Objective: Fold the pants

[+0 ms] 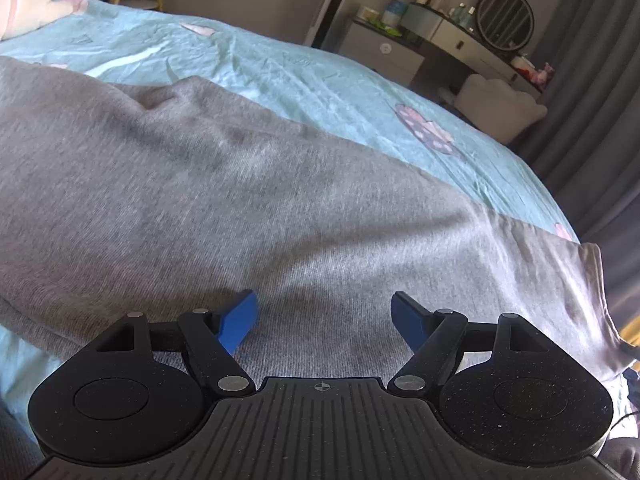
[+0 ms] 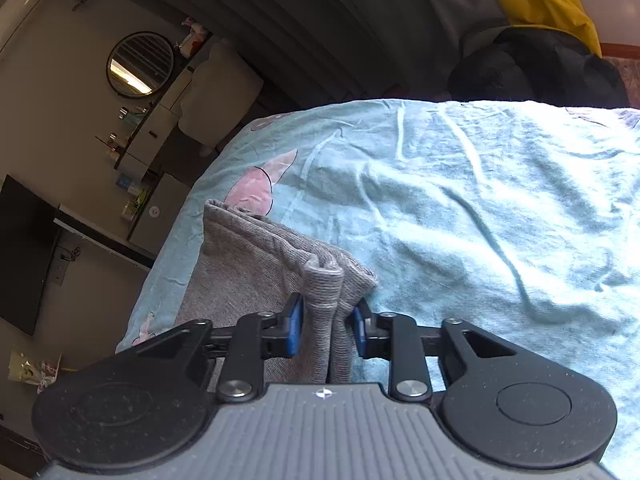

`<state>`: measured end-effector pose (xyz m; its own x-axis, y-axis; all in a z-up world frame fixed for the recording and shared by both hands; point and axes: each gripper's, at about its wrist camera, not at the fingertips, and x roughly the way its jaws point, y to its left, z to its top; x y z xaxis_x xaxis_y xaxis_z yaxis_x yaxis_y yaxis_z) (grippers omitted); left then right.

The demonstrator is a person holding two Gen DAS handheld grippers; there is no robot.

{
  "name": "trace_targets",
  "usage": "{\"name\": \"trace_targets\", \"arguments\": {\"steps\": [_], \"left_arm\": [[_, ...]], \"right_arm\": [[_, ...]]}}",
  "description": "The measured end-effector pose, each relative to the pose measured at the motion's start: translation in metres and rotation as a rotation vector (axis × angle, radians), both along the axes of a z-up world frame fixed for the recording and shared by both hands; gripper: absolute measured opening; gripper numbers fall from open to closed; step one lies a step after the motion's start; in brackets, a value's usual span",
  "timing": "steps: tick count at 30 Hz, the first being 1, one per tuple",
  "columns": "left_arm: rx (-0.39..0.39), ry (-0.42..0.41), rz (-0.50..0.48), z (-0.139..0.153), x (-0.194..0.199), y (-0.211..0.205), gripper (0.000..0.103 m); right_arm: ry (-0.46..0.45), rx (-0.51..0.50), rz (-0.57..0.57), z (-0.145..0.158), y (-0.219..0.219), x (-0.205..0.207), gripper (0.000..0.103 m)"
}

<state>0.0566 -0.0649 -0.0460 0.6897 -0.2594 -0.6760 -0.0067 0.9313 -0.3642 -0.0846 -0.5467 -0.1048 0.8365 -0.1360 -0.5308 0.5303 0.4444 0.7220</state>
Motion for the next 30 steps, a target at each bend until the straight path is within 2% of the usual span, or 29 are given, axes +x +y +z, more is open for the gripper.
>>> {"name": "trace_targets", "arguments": {"steps": [2, 4, 5, 6, 8, 12, 16, 20, 23, 26, 29, 30], "left_arm": [[0.023, -0.004, -0.009, 0.001, -0.001, -0.003, 0.081], [0.032, -0.008, -0.017, 0.001, -0.003, -0.005, 0.081], [0.032, -0.009, -0.018, 0.002, -0.004, -0.005, 0.081], [0.028, -0.009, -0.016, 0.002, -0.004, -0.004, 0.081], [0.009, -0.007, -0.006, 0.003, -0.004, -0.001, 0.081], [-0.019, -0.003, 0.017, 0.004, -0.005, 0.005, 0.081], [-0.025, -0.011, 0.037, 0.007, -0.006, 0.01, 0.081], [-0.055, -0.026, 0.07, 0.012, -0.01, 0.019, 0.081], [-0.057, -0.04, 0.084, 0.015, -0.012, 0.026, 0.081], [-0.07, -0.041, 0.096, 0.016, -0.013, 0.031, 0.081], [-0.093, -0.044, 0.097, 0.017, -0.014, 0.035, 0.081], [-0.096, -0.048, 0.09, 0.018, -0.015, 0.036, 0.081]], "right_arm": [[0.004, 0.001, 0.008, 0.0, 0.001, 0.007, 0.04], [0.018, -0.036, 0.018, 0.003, 0.004, 0.013, 0.04], [0.03, -0.05, 0.021, 0.006, 0.006, 0.015, 0.032], [0.046, -0.071, 0.024, 0.008, 0.007, 0.018, 0.017], [0.074, -0.105, 0.029, 0.016, 0.01, 0.023, 0.014], [0.036, -0.229, 0.086, 0.053, 0.031, 0.035, 0.01], [-0.094, -0.399, 0.265, 0.11, 0.088, 0.057, 0.009], [-0.216, -0.534, 0.561, 0.142, 0.175, 0.075, 0.009], [-0.215, -0.577, 0.791, 0.13, 0.245, 0.086, 0.01], [-0.12, -0.586, 0.934, 0.091, 0.299, 0.093, 0.019], [0.018, -0.501, 1.069, 0.058, 0.322, 0.099, 0.031], [0.02, -0.472, 1.075, 0.056, 0.321, 0.096, 0.031]]}}
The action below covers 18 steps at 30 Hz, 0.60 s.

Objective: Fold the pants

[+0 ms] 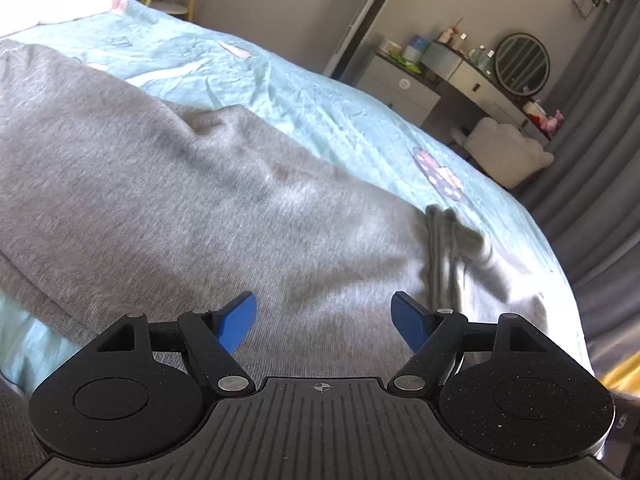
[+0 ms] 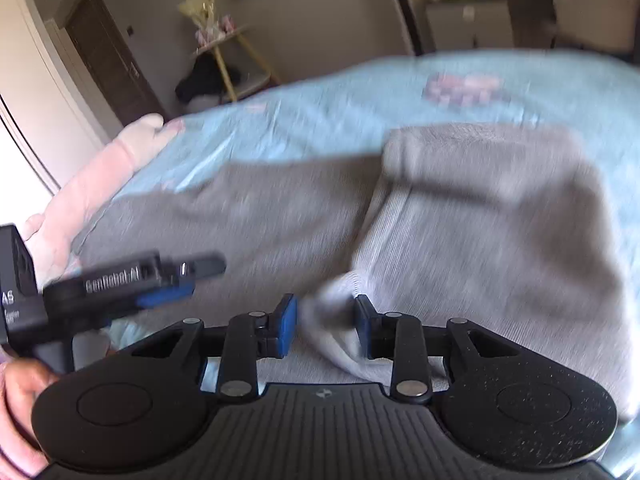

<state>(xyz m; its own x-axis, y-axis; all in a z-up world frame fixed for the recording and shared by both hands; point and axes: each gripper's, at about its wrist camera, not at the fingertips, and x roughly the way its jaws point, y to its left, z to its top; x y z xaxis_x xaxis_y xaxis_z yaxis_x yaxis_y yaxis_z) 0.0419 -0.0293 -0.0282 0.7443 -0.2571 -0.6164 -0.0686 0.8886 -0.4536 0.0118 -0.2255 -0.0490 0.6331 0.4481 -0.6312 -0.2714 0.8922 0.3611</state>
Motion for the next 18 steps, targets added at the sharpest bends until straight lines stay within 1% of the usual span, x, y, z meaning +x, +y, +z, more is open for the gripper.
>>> {"name": "trace_targets", "arguments": {"steps": [2, 4, 5, 7, 8, 10, 11, 12, 14, 16, 18], "left_arm": [[-0.004, -0.007, -0.023, 0.001, 0.001, -0.001, 0.081], [-0.011, -0.008, -0.053, 0.001, 0.004, -0.004, 0.081], [-0.015, -0.003, -0.072, 0.0, 0.005, -0.007, 0.081], [-0.034, 0.011, -0.123, 0.001, 0.009, -0.014, 0.081], [-0.052, 0.016, -0.148, 0.002, 0.012, -0.017, 0.081], [-0.088, 0.02, -0.19, 0.007, 0.015, -0.024, 0.081], [-0.107, 0.02, -0.21, 0.009, 0.017, -0.028, 0.081], [-0.122, 0.024, -0.231, 0.012, 0.02, -0.032, 0.081], [-0.138, 0.049, -0.271, 0.014, 0.028, -0.041, 0.081], [-0.166, 0.097, -0.3, 0.011, 0.041, -0.052, 0.081], [-0.223, 0.159, -0.32, 0.004, 0.056, -0.062, 0.081]], "right_arm": [[-0.036, 0.03, -0.047, 0.008, -0.014, -0.007, 0.034], [-0.06, 0.072, -0.159, 0.018, -0.039, -0.013, 0.036], [-0.048, 0.094, -0.223, 0.021, -0.054, -0.012, 0.036], [0.011, 0.103, -0.359, 0.02, -0.083, -0.007, 0.036], [0.047, 0.082, -0.409, 0.016, -0.095, -0.007, 0.036], [0.178, -0.065, -0.495, 0.0, -0.108, -0.002, 0.037], [0.23, -0.054, -0.521, -0.009, -0.115, -0.002, 0.037], [0.238, 0.013, -0.543, -0.013, -0.125, -0.006, 0.037], [0.223, 0.056, -0.563, -0.01, -0.132, -0.012, 0.037], [0.228, 0.071, -0.571, -0.011, -0.131, -0.015, 0.038], [0.213, 0.068, -0.557, -0.012, -0.13, -0.019, 0.042]]}}
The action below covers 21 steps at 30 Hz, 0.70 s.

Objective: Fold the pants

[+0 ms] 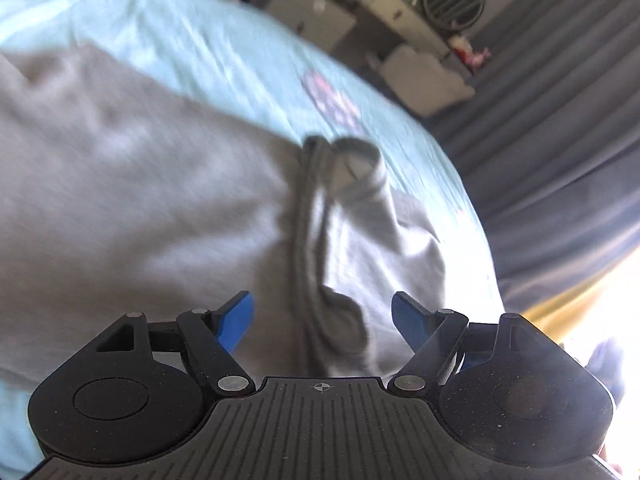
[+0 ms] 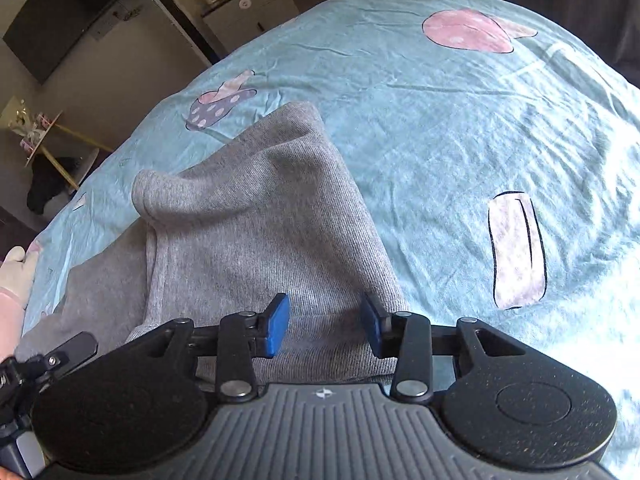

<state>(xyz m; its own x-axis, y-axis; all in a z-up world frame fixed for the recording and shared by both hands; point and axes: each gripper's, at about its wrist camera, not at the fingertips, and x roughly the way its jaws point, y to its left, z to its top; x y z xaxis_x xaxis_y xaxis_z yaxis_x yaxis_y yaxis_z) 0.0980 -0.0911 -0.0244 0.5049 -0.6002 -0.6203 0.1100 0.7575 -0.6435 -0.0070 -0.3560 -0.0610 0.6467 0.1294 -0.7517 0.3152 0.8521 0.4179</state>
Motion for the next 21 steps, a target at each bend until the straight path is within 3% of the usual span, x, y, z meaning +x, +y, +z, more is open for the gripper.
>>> {"name": "trace_targets", "arguments": {"steps": [3, 7, 9, 10, 11, 18, 21], "left_arm": [[-0.041, 0.1, -0.016, -0.018, 0.025, -0.017, 0.081], [-0.113, 0.191, 0.031, -0.042, 0.044, -0.026, 0.075], [-0.148, 0.204, 0.033, -0.044, 0.048, -0.029, 0.05], [-0.142, 0.222, 0.027, -0.047, 0.05, -0.032, 0.024], [-0.133, 0.24, 0.026, -0.05, 0.05, -0.034, 0.02], [-0.181, 0.165, 0.038, -0.03, 0.034, -0.011, 0.017], [-0.121, 0.112, 0.027, -0.011, 0.023, 0.005, 0.017]], "right_arm": [[-0.032, 0.035, 0.008, 0.001, 0.002, -0.003, 0.054], [-0.061, 0.062, 0.013, 0.0, 0.001, -0.001, 0.057], [-0.072, 0.094, 0.009, -0.001, -0.002, -0.003, 0.062], [-0.08, 0.113, 0.005, -0.002, -0.004, -0.004, 0.062], [-0.086, 0.13, 0.002, -0.002, -0.006, -0.004, 0.063], [-0.143, 0.272, -0.04, -0.008, -0.021, -0.01, 0.065], [-0.157, 0.292, -0.02, -0.008, -0.021, -0.011, 0.066]]}}
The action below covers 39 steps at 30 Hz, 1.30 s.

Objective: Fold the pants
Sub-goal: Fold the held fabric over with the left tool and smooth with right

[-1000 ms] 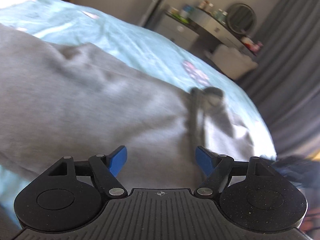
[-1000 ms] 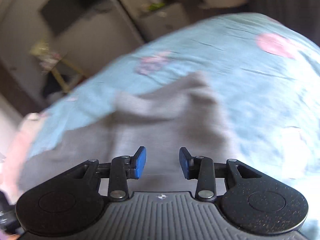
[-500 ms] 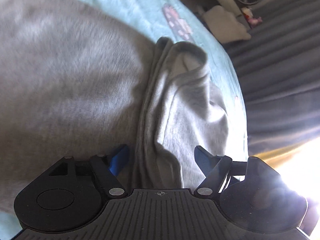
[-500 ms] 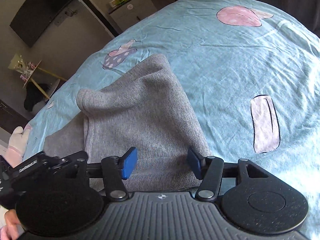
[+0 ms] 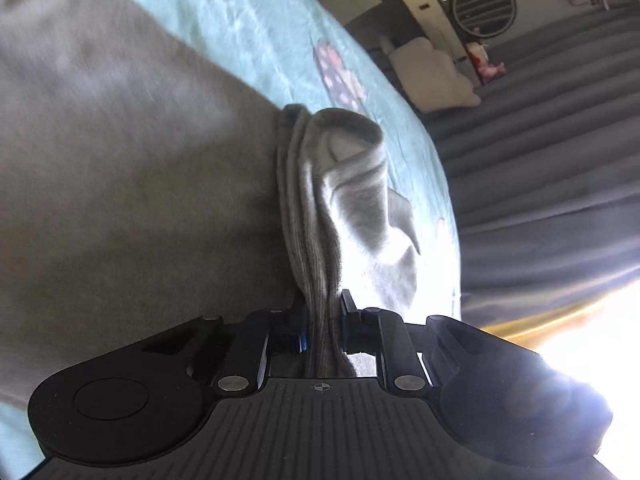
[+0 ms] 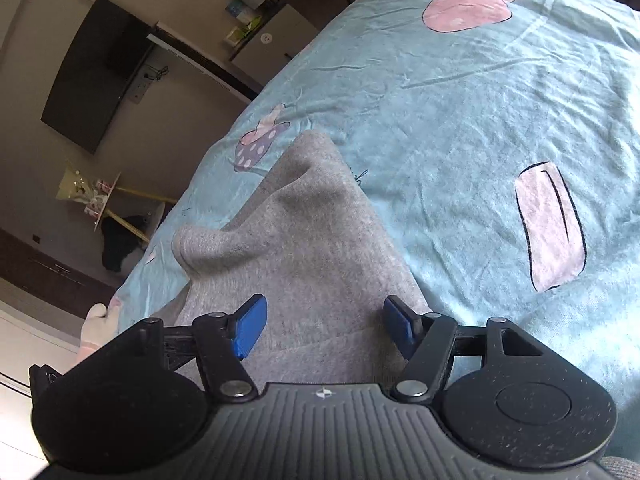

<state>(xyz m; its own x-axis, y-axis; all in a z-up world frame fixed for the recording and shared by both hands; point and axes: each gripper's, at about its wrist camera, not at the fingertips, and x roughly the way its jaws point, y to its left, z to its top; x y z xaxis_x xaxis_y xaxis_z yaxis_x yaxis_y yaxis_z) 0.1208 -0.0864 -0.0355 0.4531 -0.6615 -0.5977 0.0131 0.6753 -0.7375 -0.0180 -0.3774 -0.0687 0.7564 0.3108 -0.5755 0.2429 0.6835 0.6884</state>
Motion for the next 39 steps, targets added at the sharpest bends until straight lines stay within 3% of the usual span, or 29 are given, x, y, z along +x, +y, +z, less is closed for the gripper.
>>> {"name": "trace_targets", "arguments": {"steps": [3, 6, 8, 9, 11, 13, 15, 17, 20, 23, 26, 30, 33, 34, 37, 39], "left_arm": [[0.104, -0.045, 0.02, 0.009, -0.015, 0.025, 0.017], [0.281, -0.065, 0.034, 0.007, -0.027, 0.044, 0.018], [0.332, -0.068, 0.045, 0.002, -0.032, 0.051, 0.022], [0.34, -0.068, 0.057, 0.001, -0.034, 0.054, 0.023], [0.316, -0.073, 0.09, 0.0, -0.035, 0.059, 0.034], [0.289, -0.074, 0.123, 0.001, -0.034, 0.062, 0.038], [0.263, -0.083, 0.119, 0.005, -0.027, 0.06, 0.041], [0.272, -0.102, 0.112, 0.013, -0.016, 0.055, 0.051], [0.299, -0.143, 0.113, 0.025, 0.001, 0.045, 0.054], [0.302, -0.177, 0.143, 0.034, 0.012, 0.049, 0.051], [0.319, -0.227, 0.154, 0.042, 0.021, 0.047, 0.047], [0.387, -0.231, 0.106, 0.039, 0.034, 0.037, 0.042], [0.456, -0.216, 0.061, 0.025, 0.04, 0.025, 0.031], [0.477, -0.216, 0.052, 0.022, 0.04, 0.023, 0.022], [0.538, -0.216, 0.047, 0.011, 0.047, 0.018, 0.013], [0.54, -0.192, 0.059, 0.002, 0.054, 0.022, 0.008]], "right_arm": [[-0.001, -0.04, 0.026, 0.004, 0.006, 0.002, 0.071], [0.034, -0.064, 0.042, 0.002, 0.01, 0.008, 0.074], [0.035, -0.069, 0.055, 0.002, 0.012, 0.009, 0.074], [0.033, -0.078, 0.061, 0.003, 0.014, 0.01, 0.074], [0.026, -0.113, 0.062, 0.007, 0.018, 0.009, 0.074], [0.009, -0.164, 0.064, 0.013, 0.023, 0.008, 0.068], [-0.015, -0.234, 0.07, 0.022, 0.032, 0.008, 0.046], [-0.058, -0.316, 0.082, 0.031, 0.045, 0.009, 0.038], [-0.13, -0.36, 0.104, 0.036, 0.061, 0.01, 0.034], [-0.108, -0.408, 0.154, 0.028, 0.075, 0.02, 0.033], [0.013, -0.47, 0.176, 0.011, 0.082, 0.036, 0.033], [0.032, -0.443, 0.15, -0.001, 0.078, 0.045, 0.033], [0.033, -0.422, 0.138, -0.007, 0.075, 0.048, 0.034], [0.033, -0.413, 0.134, -0.008, 0.074, 0.049, 0.034], [0.027, -0.381, 0.127, -0.009, 0.07, 0.048, 0.036], [0.025, -0.363, 0.123, -0.009, 0.068, 0.047, 0.037]]}}
